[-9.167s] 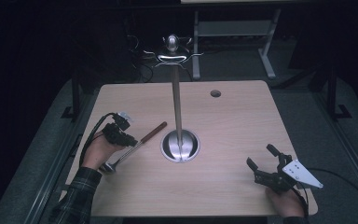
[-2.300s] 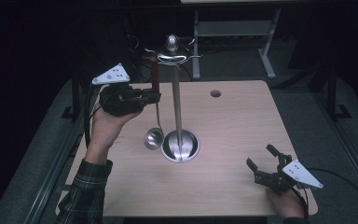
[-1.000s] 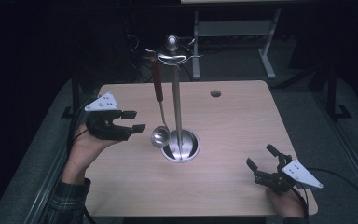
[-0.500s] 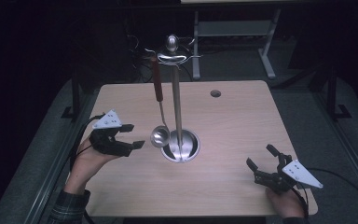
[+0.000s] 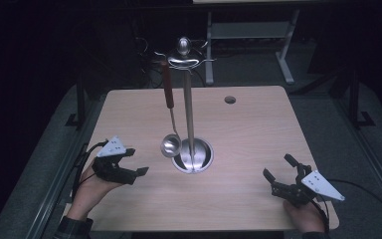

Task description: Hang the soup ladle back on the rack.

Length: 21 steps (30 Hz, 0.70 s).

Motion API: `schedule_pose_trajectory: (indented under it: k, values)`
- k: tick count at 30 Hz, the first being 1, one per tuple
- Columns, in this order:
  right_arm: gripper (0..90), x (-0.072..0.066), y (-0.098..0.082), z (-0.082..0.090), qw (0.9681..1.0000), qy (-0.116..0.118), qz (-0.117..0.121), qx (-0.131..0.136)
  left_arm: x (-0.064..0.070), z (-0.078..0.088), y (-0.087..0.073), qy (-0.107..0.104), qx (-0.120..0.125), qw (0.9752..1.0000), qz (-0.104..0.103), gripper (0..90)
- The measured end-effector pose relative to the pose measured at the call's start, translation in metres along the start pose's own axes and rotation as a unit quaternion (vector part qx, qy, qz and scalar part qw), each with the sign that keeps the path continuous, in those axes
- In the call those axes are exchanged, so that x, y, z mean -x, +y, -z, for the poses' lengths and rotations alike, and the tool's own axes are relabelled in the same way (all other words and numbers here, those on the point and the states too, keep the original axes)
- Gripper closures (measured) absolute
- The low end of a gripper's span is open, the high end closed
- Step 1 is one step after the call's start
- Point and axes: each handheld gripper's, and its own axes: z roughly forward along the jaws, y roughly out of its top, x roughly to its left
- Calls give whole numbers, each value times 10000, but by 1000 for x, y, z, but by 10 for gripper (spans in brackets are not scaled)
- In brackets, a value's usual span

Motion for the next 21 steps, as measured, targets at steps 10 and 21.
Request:
schedule_pose_trajectory:
  k: [10, 21]
  values:
    - [80, 0, 0, 0, 10000, -2, 7, 0, 1, -4, -36, 357, 1, 9992, 163, 159]
    - [80, 0, 0, 0, 10000, -8, 23, -3, -7, -26, -71, 513, -562, 9968, 230, 159]
